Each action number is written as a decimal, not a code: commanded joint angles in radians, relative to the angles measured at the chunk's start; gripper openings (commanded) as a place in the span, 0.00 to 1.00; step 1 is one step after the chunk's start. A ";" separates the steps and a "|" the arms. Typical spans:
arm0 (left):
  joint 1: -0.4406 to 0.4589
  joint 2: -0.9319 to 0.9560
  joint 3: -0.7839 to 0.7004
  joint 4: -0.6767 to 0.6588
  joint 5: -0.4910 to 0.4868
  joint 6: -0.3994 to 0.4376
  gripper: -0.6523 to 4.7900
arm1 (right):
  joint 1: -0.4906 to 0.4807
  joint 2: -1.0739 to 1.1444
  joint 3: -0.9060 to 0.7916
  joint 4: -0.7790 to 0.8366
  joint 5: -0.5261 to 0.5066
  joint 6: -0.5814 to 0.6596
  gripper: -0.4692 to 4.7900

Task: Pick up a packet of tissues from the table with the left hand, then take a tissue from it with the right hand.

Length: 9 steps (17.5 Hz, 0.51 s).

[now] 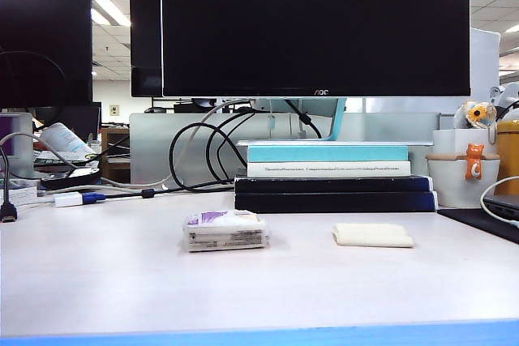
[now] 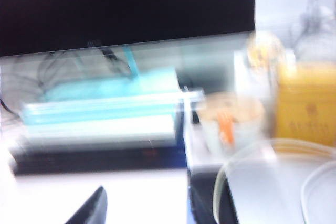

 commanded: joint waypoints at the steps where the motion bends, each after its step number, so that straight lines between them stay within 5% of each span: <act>1: 0.000 -0.131 -0.015 -0.201 -0.077 -0.012 0.77 | -0.002 0.001 -0.011 -0.074 0.012 -0.060 0.46; 3: 0.000 -0.226 -0.016 -0.332 -0.106 0.004 0.56 | -0.002 0.001 -0.011 -0.082 0.012 -0.069 0.24; 4: 0.000 -0.275 -0.018 -0.392 -0.125 0.017 0.51 | -0.001 0.000 -0.011 -0.080 -0.003 -0.063 0.22; 5: 0.000 -0.328 -0.027 -0.426 -0.133 0.021 0.51 | -0.001 0.000 -0.011 -0.073 -0.007 -0.056 0.22; 6: 0.000 -0.414 -0.047 -0.523 -0.112 0.037 0.51 | -0.001 -0.148 -0.011 -0.069 -0.007 -0.019 0.10; 9: 0.000 -0.414 -0.047 -0.534 -0.115 0.055 0.51 | -0.001 -0.259 -0.011 -0.288 -0.006 -0.019 0.10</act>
